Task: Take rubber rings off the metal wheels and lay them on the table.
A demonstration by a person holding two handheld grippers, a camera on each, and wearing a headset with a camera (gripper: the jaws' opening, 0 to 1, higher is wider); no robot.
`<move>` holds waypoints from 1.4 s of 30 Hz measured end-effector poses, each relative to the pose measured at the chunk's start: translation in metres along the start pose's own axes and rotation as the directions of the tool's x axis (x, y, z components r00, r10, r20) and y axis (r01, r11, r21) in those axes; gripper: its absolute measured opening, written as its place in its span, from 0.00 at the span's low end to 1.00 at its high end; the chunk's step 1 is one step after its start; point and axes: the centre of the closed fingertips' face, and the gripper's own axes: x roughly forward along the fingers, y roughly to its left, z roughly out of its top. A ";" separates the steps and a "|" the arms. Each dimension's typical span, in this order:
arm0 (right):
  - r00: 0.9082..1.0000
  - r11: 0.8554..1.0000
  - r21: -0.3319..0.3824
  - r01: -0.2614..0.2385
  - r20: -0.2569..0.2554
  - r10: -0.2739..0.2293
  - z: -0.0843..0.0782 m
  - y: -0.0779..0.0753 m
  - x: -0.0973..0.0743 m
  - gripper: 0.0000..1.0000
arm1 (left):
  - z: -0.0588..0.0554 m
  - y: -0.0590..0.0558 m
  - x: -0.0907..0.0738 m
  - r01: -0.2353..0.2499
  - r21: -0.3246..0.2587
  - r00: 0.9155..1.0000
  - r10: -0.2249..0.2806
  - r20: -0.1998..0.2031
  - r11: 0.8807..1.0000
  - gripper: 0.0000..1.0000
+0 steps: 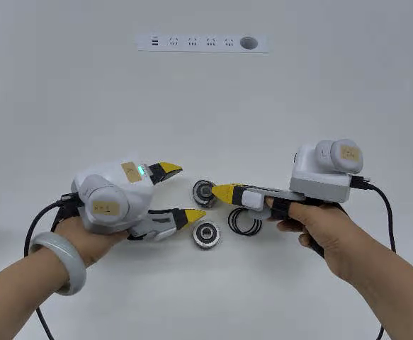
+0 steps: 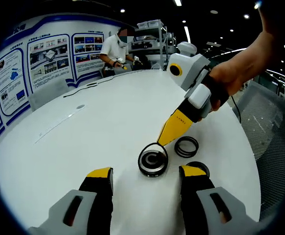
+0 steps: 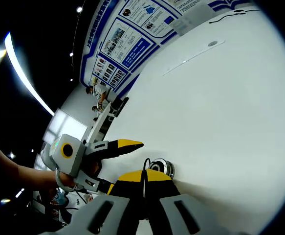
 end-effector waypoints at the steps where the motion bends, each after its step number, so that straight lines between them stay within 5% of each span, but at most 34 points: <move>1: 1.000 1.000 0.003 -0.005 0.004 0.005 0.001 0.001 -0.001 0.02 | -0.001 0.000 -0.001 -0.001 -0.001 1.000 0.001 -0.001 1.000 0.56; 9: 0.999 1.000 0.003 -0.013 0.040 0.013 0.003 0.010 -0.023 0.02 | -0.002 -0.001 -0.008 -0.006 -0.013 1.000 0.006 0.011 1.000 0.59; 20: 0.997 0.996 0.080 0.033 0.061 -0.038 -0.018 -0.006 -0.056 0.02 | -0.001 -0.003 -0.013 -0.012 -0.034 1.000 0.013 0.027 0.999 0.62; 42: 0.992 0.988 0.095 0.125 0.022 -0.128 -0.040 -0.034 -0.062 0.02 | -0.005 -0.007 -0.022 -0.019 -0.054 1.000 0.020 0.013 0.998 0.60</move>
